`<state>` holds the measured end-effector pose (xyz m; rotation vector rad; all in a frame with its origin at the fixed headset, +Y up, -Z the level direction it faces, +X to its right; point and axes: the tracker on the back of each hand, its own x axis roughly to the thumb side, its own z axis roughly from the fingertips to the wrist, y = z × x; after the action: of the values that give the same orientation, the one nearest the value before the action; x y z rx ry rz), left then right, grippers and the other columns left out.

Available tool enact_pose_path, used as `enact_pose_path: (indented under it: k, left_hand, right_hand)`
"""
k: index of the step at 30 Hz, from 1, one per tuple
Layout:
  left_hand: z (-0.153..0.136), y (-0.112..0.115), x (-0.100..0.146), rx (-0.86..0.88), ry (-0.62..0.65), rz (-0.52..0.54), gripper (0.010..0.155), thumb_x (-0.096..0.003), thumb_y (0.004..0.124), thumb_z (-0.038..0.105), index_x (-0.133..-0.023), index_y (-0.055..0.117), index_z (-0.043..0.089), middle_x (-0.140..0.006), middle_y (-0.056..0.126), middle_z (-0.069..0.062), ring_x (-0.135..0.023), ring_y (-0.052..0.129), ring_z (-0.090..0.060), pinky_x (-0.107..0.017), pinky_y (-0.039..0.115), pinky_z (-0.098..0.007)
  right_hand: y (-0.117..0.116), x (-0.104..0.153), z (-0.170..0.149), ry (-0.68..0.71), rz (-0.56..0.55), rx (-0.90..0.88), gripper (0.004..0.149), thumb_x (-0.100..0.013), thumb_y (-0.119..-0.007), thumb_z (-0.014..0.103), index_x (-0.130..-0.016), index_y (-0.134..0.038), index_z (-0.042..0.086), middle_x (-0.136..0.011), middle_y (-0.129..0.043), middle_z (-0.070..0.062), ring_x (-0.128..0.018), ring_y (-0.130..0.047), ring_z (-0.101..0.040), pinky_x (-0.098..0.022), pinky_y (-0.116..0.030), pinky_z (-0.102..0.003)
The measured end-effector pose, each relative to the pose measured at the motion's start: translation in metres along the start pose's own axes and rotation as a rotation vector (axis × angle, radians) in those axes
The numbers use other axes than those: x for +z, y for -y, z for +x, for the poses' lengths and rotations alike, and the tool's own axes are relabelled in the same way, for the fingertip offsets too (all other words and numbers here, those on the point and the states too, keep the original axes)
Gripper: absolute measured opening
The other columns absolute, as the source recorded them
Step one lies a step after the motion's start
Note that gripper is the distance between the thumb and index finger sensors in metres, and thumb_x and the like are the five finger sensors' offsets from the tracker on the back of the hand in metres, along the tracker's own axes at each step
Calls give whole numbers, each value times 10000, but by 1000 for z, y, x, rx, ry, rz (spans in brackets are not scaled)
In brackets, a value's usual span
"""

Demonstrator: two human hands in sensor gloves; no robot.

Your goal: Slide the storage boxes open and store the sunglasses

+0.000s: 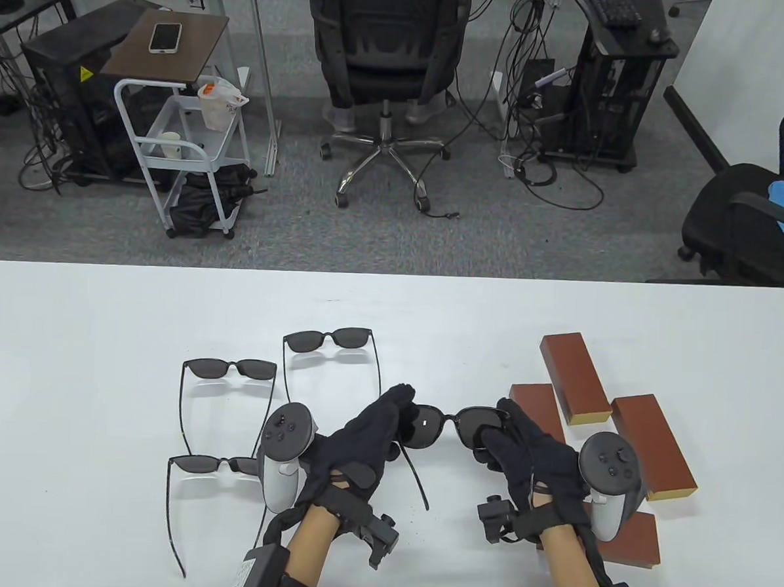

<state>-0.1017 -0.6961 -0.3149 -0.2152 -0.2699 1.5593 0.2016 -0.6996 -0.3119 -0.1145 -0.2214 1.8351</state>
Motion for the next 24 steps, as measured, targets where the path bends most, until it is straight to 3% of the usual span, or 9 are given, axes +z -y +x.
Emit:
enact_pose_path:
  k: [9,15,24]
  left_hand:
    - [-16,8,6,136,-45,58,683,-496,537,607,-1107,519,302,-1080,703,-79,-838,832,-315,-550,741,-489]
    - [-18,7,9,108,-68,104,666,-508,543,586,-1100,531,282,-1042,741,-95,-782,872,-293,-511,766,-466]
    - [-33,-5,12,200,-128,130,658,-514,543,581,-1099,538,280,-1027,757,-98,-761,880,-290,-497,768,-460]
  right_hand:
    - [-4,7,2,-46,-57,-46,578,-338,-884,354,-841,-656,186,-385,-1082,-17,-222,-1142,-173,-151,-979,-326]
    - [-8,9,3,-12,-61,-65,510,-357,-859,342,-822,-695,213,-344,-1087,-22,-185,-1142,-167,-128,-977,-329]
    - [-20,9,2,88,58,-76,550,-352,-862,372,-830,-680,169,-420,-1078,-43,-280,-1135,-206,-199,-966,-356]
